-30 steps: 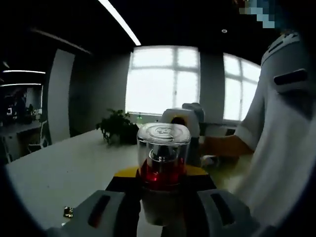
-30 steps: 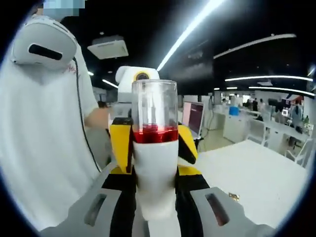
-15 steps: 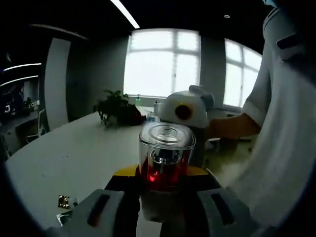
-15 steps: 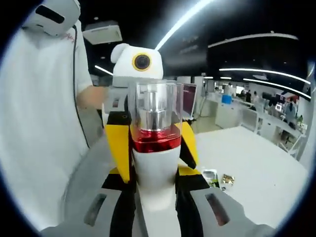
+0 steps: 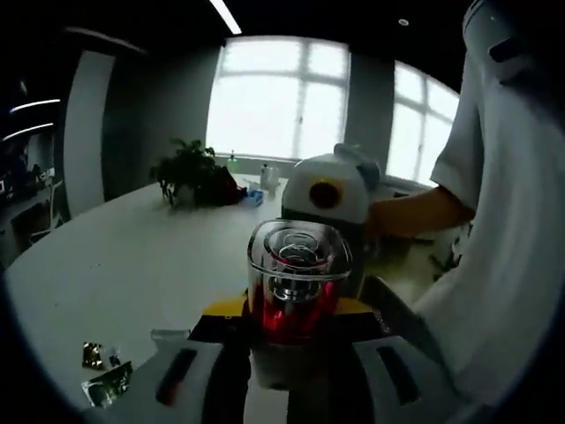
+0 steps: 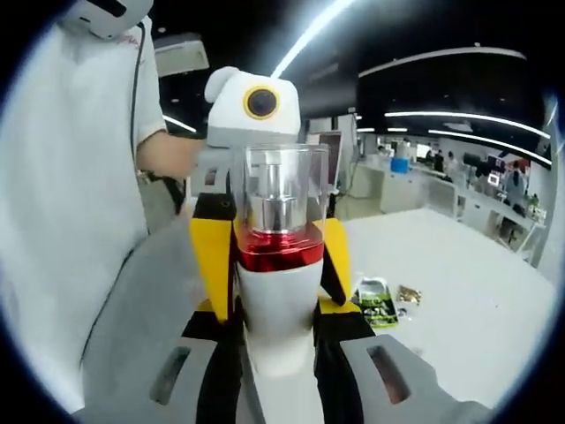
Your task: Arrange the skincare products in the storage area until every visible bottle or jar stands upright without overlapping.
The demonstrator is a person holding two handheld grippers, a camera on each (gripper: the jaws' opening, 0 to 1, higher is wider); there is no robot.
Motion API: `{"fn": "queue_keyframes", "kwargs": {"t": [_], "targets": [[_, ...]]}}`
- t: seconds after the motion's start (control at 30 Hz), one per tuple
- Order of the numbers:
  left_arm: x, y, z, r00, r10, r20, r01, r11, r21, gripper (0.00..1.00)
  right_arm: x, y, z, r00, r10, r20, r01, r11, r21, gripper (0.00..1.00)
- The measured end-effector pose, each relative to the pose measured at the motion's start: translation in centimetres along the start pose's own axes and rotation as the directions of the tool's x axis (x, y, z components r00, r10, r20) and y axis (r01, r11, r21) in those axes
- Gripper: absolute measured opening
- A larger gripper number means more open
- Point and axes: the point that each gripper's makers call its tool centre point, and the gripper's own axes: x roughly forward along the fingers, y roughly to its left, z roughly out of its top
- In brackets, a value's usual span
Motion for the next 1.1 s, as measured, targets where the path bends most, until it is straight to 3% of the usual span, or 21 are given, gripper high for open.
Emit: {"fn": "queue_keyframes", "kwargs": {"t": [0.57,1.1], "targets": [[4.0,3.0,-4.2,0.996,-0.076,-0.050,0.076,0.997,-0.017,0.26,0.4,-2.9,-5.5,0.998,-0.057,0.010,0.057,0.997,0.057,0.29],[7.4,4.7,-7.1,0.989,-0.126,-0.073,0.123,0.991,-0.044,0.26,0.3,-5.0,-10.0,0.994,-0.112,-0.002,0.111,0.989,0.095,0.29]]}}
